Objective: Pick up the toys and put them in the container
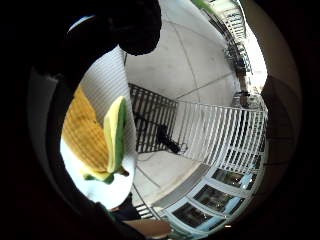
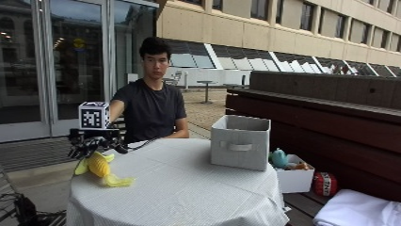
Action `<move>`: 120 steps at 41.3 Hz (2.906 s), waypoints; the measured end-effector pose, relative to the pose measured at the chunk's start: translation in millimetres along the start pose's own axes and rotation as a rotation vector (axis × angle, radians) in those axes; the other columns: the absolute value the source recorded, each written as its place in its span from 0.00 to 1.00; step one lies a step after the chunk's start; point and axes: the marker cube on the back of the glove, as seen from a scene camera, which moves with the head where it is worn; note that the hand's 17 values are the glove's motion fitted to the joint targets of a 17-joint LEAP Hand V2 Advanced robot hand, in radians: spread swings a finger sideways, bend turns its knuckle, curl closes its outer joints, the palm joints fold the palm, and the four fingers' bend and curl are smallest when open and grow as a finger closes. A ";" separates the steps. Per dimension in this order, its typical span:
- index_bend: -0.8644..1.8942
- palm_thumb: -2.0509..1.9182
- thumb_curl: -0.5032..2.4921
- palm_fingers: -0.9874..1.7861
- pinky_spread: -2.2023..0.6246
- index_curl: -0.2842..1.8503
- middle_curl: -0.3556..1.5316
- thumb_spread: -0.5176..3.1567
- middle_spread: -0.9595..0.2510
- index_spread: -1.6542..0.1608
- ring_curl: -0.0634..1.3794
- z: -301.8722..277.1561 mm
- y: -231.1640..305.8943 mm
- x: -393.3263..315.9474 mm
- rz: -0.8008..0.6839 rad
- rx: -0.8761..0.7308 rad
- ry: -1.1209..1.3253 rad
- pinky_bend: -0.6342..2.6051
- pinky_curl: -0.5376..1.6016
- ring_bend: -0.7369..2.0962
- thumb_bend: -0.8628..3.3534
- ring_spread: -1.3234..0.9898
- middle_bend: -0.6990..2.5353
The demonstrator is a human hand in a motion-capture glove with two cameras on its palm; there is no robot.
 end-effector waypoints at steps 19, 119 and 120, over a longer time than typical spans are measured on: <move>0.37 0.64 0.29 0.36 0.77 0.18 0.43 0.49 0.75 0.74 0.28 57.3 13.0 17.1 0.082 -0.175 -0.047 0.51 0.40 0.41 0.26 0.55 0.31; 0.43 0.70 0.44 0.77 0.61 0.25 0.60 0.33 0.52 0.73 0.39 -280.6 153.2 -543.2 -0.560 0.295 -0.124 0.45 0.42 0.74 0.20 0.42 0.54; 0.43 0.70 0.44 0.77 0.61 0.25 0.60 0.33 0.52 0.73 0.39 -277.5 154.1 -549.1 -0.567 0.295 -0.123 0.45 0.42 0.74 0.20 0.42 0.54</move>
